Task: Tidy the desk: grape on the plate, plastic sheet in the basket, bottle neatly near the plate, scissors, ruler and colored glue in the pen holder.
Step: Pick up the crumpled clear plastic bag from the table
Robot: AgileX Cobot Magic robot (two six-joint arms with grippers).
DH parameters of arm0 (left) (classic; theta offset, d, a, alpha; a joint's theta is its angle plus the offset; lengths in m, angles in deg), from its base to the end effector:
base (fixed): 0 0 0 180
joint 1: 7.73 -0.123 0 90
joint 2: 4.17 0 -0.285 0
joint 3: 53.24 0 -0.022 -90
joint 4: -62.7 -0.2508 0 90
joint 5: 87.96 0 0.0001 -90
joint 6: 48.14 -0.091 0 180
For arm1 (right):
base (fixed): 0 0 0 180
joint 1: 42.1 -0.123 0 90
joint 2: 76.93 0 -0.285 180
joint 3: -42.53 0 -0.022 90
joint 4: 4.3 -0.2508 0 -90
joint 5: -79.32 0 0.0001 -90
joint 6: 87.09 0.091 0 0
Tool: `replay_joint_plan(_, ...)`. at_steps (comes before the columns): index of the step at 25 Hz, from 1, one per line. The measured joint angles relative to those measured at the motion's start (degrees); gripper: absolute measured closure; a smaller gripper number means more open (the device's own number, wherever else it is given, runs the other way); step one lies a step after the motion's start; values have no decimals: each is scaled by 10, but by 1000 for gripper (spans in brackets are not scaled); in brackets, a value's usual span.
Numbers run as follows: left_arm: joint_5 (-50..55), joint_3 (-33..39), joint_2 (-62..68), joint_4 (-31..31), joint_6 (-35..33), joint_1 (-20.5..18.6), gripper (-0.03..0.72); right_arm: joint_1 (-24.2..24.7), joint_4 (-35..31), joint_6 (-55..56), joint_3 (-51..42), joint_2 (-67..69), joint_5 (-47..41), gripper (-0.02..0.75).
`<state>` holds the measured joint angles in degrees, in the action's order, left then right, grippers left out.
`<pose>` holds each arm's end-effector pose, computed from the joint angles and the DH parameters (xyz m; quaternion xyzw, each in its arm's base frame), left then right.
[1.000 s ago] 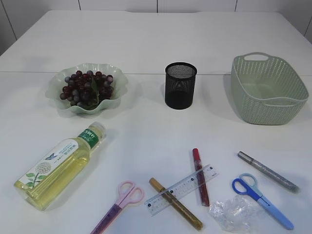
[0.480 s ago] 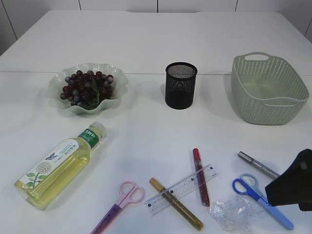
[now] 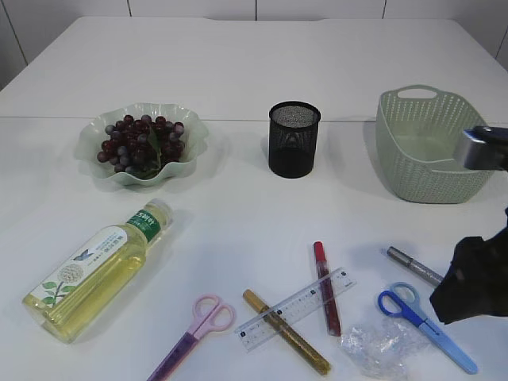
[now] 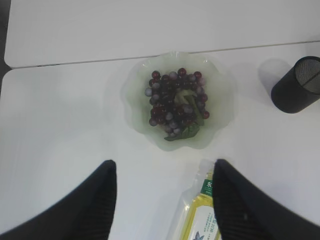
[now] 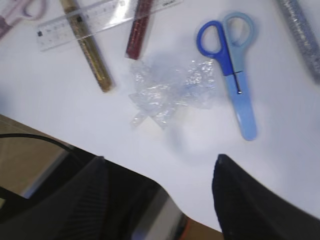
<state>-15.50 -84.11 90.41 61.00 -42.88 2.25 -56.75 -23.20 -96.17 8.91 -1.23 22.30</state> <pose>0.2967 -0.0496 0.4722 0.0371 0.9269 -0.0348 0.3719 0.1837 0.0736 0.2524 -0.1306 0.9734 0.1529 0.1100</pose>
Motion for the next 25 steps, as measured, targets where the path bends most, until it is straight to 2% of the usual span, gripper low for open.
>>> replay_joint_plan(4,1,1,-11,-1,0,0,250,-90,137,129,59,49,-42,226)
replay_joint_plan(6,1,1,-12,-1,0,0,251,-121,162,166,72,76,-60,226)
replay_joint_plan(10,1,1,-12,-1,0,0,250,-131,161,187,75,134,-64,226)
replay_joint_plan(14,1,1,-12,-1,0,0,250,-131,151,190,75,167,-27,226)
replay_joint_plan(18,1,1,-12,-1,0,0,250,-131,130,191,75,179,-2,226)
replay_joint_plan(25,1,1,-13,-1,0,0,251,-131,140,191,75,197,31,214)
